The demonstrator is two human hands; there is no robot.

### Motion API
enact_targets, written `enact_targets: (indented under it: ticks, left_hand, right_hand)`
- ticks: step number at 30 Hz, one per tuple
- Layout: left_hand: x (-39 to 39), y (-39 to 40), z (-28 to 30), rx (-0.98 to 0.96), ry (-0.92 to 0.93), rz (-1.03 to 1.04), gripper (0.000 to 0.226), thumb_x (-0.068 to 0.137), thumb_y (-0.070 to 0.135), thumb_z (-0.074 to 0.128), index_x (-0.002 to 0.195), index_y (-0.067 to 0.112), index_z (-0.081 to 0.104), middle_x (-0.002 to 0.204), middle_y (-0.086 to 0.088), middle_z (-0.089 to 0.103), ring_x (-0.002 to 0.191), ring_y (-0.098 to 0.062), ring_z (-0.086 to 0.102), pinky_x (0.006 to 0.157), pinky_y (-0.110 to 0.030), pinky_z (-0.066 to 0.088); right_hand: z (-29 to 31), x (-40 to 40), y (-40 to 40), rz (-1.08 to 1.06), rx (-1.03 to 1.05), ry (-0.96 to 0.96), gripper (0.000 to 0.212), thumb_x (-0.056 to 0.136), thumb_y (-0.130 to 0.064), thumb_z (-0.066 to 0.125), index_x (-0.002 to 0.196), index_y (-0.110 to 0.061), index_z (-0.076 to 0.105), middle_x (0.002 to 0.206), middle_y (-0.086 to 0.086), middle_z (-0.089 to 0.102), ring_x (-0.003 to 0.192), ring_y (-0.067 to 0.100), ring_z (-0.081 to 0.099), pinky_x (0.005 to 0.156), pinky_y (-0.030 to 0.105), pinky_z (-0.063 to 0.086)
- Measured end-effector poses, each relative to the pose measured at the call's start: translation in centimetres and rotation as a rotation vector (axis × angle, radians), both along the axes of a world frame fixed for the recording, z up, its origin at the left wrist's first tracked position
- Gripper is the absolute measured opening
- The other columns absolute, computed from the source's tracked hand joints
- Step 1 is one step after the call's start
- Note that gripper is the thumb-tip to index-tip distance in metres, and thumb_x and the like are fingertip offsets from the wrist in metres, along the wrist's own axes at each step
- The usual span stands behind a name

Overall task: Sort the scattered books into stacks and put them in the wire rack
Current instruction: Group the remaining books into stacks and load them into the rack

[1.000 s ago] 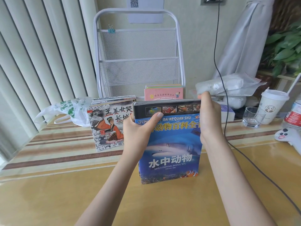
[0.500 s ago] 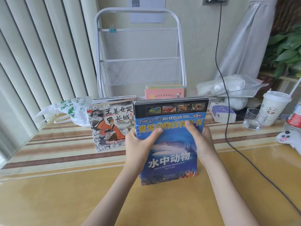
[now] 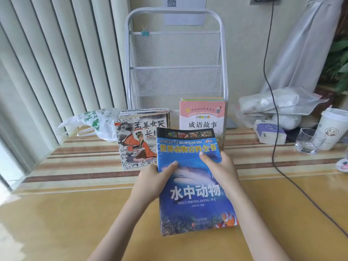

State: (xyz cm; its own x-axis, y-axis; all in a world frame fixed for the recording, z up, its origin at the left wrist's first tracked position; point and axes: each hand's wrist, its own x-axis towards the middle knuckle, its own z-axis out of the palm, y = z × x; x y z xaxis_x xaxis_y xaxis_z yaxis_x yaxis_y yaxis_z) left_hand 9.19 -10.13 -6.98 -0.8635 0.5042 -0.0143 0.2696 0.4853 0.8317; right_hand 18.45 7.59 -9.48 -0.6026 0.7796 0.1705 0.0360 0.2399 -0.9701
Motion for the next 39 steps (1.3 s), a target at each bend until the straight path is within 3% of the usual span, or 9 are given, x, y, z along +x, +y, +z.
enact_targets:
  ticks: [6,9,14,20,25,28,32,34,39]
  left_hand:
    - [0.4,-3.5,-0.1,-0.168,-0.310,-0.202,0.052,0.087,0.061,0.048,0.071,0.014,0.064,0.062,-0.004,0.071,0.047,-0.014,0.064,0.039,-0.014,0.033]
    - [0.7,-4.7,-0.4,-0.210,-0.504,-0.358,0.056,0.088,0.065,0.042,0.077,0.017,0.069,0.075,-0.005,0.074,0.055,-0.015,0.067,0.040,-0.016,0.031]
    - [-0.5,-5.5,-1.7,0.175,-0.601,-0.103,0.034,0.090,0.043,0.058,0.101,0.013,0.067,0.081,-0.001,0.074,0.065,-0.016,0.071,0.052,-0.023,0.053]
    - [-3.0,-5.0,-1.9,0.315,-0.410,0.167,0.028,0.097,0.033,0.050,0.105,0.007,0.057,0.091,-0.009,0.069,0.073,-0.024,0.066,0.060,-0.032,0.056]
    - [-7.5,-6.5,-1.4,-0.035,-0.064,0.261,0.046,0.100,0.037,0.040,0.118,-0.003,0.050,0.111,-0.019,0.058,0.105,-0.034,0.055,0.074,-0.034,0.038]
    - [-10.4,-8.2,-2.0,-0.246,0.013,0.186,0.050,0.101,0.037,0.038,0.130,-0.003,0.047,0.129,-0.022,0.054,0.119,-0.037,0.050,0.095,-0.037,0.038]
    - [-12.1,-9.7,-2.6,-0.360,0.097,0.214,0.041,0.102,0.030,0.037,0.117,-0.006,0.050,0.114,-0.022,0.060,0.112,-0.039,0.054,0.084,-0.034,0.040]
    - [-12.0,-10.1,-2.5,-0.456,0.137,0.219,0.038,0.103,0.026,0.034,0.110,-0.007,0.053,0.100,-0.025,0.061,0.109,-0.042,0.055,0.077,-0.035,0.039]
    - [-12.6,-10.8,-2.5,-0.743,0.254,0.324,0.049,0.100,0.037,0.039,0.125,-0.004,0.043,0.133,-0.025,0.042,0.125,-0.039,0.036,0.104,-0.042,0.032]
  right_hand:
    - [-1.6,-0.9,-0.5,-0.024,0.232,-0.345,0.049,0.081,-0.070,0.042,0.066,-0.024,0.040,0.057,-0.007,0.039,0.064,0.020,0.048,0.062,0.033,0.035]
    - [-1.4,-0.6,-0.8,0.014,0.347,-0.488,0.052,0.089,-0.064,0.035,0.066,-0.018,0.043,0.057,-0.003,0.046,0.064,0.022,0.053,0.059,0.032,0.035]
    - [-0.8,-0.7,-0.9,0.098,0.464,-0.664,0.051,0.089,-0.067,0.032,0.082,-0.020,0.053,0.073,-0.001,0.056,0.081,0.024,0.057,0.064,0.032,0.037]
    - [-0.7,-2.8,-3.5,0.210,0.325,-0.581,0.054,0.094,-0.057,0.035,0.063,-0.014,0.034,0.048,0.000,0.030,0.044,0.019,0.036,0.050,0.029,0.024]
    - [-0.1,-5.2,-6.5,0.380,0.241,-0.628,0.050,0.096,-0.051,0.037,0.063,-0.014,0.039,0.057,0.004,0.036,0.048,0.018,0.037,0.052,0.029,0.025]
    - [0.7,-5.8,-8.6,0.490,0.082,-0.747,0.044,0.097,-0.050,0.038,0.093,-0.007,0.048,0.057,0.009,0.044,0.047,0.023,0.055,0.042,0.027,0.043]
    - [0.1,-7.1,-10.8,0.619,0.034,-0.823,0.056,0.099,-0.049,0.033,0.117,0.003,0.044,0.059,0.016,0.061,0.052,0.029,0.065,0.037,0.023,0.040]
    - [-0.1,-7.8,-11.2,0.637,0.118,-0.816,0.054,0.100,-0.044,0.030,0.114,0.006,0.046,0.069,0.019,0.068,0.040,0.020,0.060,0.035,0.020,0.035]
    - [0.0,-8.6,-10.9,0.634,0.296,-0.804,0.051,0.098,-0.044,0.037,0.091,0.001,0.060,0.053,0.006,0.062,0.034,0.015,0.055,0.036,0.017,0.034]
